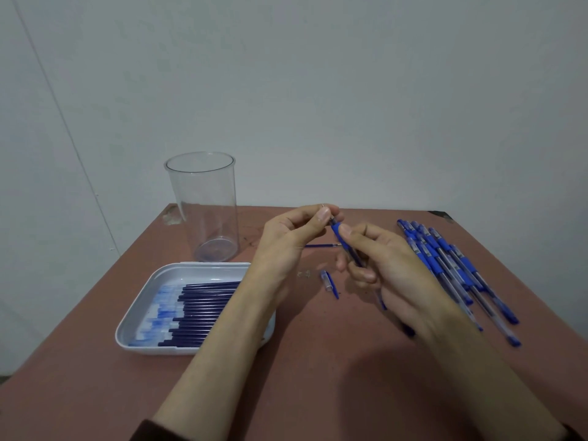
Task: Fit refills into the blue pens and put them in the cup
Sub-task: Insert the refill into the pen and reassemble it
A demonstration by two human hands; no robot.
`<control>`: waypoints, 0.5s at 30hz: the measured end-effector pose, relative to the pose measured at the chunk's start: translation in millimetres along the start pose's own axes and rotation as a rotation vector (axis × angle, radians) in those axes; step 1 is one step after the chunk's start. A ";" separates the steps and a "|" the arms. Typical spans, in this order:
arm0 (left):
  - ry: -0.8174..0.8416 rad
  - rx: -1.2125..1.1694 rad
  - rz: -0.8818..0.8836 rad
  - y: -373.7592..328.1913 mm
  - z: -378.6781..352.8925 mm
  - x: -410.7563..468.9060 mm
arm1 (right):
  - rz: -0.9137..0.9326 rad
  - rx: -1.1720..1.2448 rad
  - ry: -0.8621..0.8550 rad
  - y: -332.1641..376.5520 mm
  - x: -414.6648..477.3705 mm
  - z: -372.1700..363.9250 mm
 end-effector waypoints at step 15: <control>-0.220 -0.184 -0.007 -19.2 23.9 6.2 | 0.279 -1.026 -0.445 -1.9 10.8 2.3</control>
Point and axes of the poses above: each hand's wrist, its own x-axis towards the middle knuckle, its own z-axis out of the back of the hand, y = z × x, the point moved 8 cm from there along x, towards the middle knuckle, and after that the axes turned 13 degrees about -z, right-handed, at the moved point
